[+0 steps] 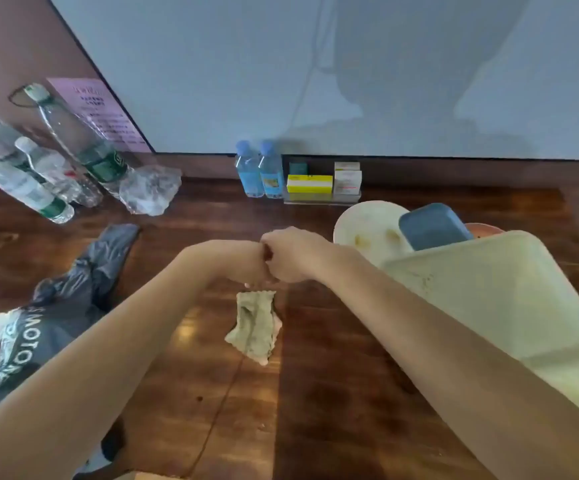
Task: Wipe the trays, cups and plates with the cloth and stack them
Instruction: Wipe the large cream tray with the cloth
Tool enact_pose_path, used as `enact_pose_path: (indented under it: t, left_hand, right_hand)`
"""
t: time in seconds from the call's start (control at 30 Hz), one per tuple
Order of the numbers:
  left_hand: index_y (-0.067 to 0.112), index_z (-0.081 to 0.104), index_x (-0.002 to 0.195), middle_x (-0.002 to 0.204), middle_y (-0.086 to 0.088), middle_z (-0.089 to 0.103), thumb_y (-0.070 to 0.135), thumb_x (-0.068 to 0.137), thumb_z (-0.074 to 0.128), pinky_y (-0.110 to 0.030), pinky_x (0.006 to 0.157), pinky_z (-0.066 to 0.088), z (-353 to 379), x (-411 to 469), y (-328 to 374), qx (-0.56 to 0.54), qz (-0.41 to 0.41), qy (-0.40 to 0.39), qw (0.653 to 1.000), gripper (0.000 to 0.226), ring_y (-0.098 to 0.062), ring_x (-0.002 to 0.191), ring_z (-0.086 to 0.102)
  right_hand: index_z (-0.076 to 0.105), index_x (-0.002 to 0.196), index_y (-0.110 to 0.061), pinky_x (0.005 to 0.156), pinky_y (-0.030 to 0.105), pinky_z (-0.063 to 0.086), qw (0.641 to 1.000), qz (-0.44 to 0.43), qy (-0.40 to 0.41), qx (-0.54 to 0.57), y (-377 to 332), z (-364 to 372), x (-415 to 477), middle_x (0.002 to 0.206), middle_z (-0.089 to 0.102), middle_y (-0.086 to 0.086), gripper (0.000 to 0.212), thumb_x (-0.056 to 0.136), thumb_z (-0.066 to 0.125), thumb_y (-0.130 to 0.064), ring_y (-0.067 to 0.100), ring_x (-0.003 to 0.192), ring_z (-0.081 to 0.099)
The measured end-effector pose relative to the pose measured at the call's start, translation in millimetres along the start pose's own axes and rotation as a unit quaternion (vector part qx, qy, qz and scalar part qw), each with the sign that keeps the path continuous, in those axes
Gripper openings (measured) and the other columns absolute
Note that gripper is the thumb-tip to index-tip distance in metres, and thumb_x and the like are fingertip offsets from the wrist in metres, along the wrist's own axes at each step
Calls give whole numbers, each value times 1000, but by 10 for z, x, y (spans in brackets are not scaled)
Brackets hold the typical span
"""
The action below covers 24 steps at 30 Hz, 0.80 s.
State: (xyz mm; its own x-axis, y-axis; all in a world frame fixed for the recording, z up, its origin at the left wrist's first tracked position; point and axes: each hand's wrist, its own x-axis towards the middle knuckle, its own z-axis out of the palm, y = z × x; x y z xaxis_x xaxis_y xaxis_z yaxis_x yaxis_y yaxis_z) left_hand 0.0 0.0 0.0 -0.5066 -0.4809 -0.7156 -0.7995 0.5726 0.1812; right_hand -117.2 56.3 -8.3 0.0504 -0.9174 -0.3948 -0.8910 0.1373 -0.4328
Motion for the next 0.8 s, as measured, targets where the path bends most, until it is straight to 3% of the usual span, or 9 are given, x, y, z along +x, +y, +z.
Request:
enact_pose_path:
  t: [0.13,0.2,0.3,0.37,0.47,0.57,0.63,0.7,0.8]
  left_hand:
    - [12,71,88,85,-5,77,41,99,59,-28,63,55,644,419,-315,51,-111,-15,992,33,-22,67,66]
    - [12,71,85,78,-3,75,48,96,63,-26,63,58,865,595,-412,33,-144,31,988,39,-21,62,68]
    - [13,69,83,75,-3,73,56,95,64,-28,66,60,1162,794,-527,32,-163,115,979,45,-21,61,70]
    - [13,66,82,78,-5,74,47,94,67,-29,67,59,1323,906,-572,4,-162,148,976,36,-23,65,72]
    - [15,61,88,95,-8,72,31,89,74,-32,71,50,1559,1011,-652,-54,-147,220,963,21,-30,84,69]
    - [20,64,83,90,-5,71,18,87,85,-28,69,50,1788,994,-646,-185,-76,315,928,21,-24,85,67]
    - [14,68,90,80,-2,68,-1,83,88,-16,56,49,1951,902,-513,-339,4,353,872,25,-11,67,63]
    - [9,68,105,77,-3,67,-14,82,82,-15,46,46,2167,715,-299,-457,68,364,809,36,-6,53,61]
    - [15,72,113,83,-4,77,-13,82,79,-24,58,49,2350,399,32,-529,151,330,767,43,-20,69,68]
  right_hand:
    - [57,128,-15,81,39,45,999,18,-40,-21,100,863,252,132,65,13,31,98,51,-22,37,116,65]
    - [52,134,-11,82,39,43,999,43,-24,5,213,1181,347,136,62,17,39,98,55,-25,40,120,63]
    - [44,143,-4,96,44,46,995,88,16,32,328,1564,434,145,52,22,53,97,58,-26,42,132,55]
    - [42,143,-3,99,43,46,991,110,58,50,380,1727,477,145,52,22,55,97,61,-27,41,134,55]
    - [43,137,-3,87,39,44,987,102,100,79,470,1973,472,140,58,17,54,95,66,-26,39,131,58]
    - [51,120,-9,82,35,44,972,67,178,135,576,2228,272,130,63,15,35,93,67,-23,37,122,62]
    - [54,114,-12,87,35,47,943,35,244,223,679,2405,152,122,65,10,24,94,64,-19,31,116,61]
    - [57,104,-14,81,33,48,892,4,287,350,747,2581,-76,107,67,3,19,89,68,-17,24,104,63]
    - [51,123,-18,66,27,51,781,16,259,569,774,2583,-590,110,72,3,52,82,81,-33,19,92,70]
